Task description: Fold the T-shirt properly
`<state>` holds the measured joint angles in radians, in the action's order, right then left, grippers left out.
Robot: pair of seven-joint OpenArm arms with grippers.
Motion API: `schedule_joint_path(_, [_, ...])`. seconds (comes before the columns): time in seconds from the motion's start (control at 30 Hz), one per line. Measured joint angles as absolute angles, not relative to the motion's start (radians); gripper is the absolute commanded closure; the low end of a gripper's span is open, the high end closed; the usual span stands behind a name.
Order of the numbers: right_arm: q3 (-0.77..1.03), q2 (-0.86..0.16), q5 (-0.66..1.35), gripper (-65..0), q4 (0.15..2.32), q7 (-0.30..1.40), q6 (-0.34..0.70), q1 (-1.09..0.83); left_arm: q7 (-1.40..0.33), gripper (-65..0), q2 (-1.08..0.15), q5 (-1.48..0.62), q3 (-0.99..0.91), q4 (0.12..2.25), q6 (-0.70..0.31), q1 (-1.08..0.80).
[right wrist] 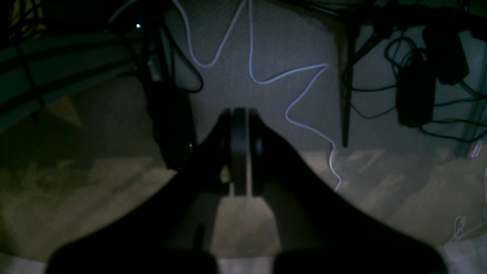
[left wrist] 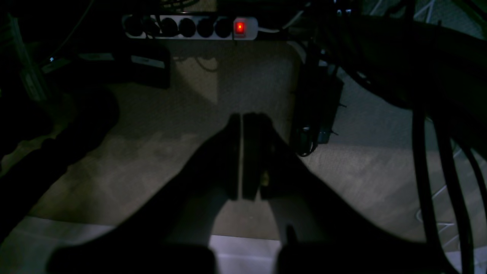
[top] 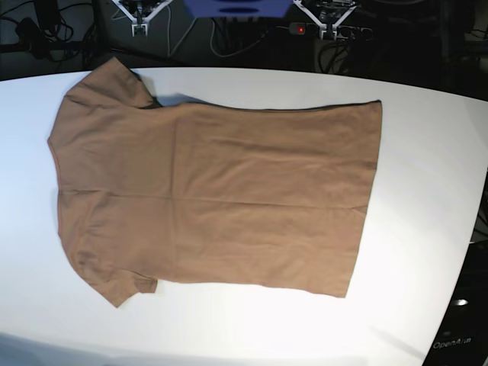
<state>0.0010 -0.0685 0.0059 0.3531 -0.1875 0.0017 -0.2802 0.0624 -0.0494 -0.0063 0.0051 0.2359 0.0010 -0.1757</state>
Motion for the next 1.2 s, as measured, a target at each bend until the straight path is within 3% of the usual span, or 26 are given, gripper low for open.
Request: schedule_joint_path(1.2, [0.003, -0.055, 0.006, 0.0, 0.362, -0.21, 0.002, -0.302, 0.065, -0.7, -0.048, -0.004, 0.006, 0.297, 0.0, -0.168])
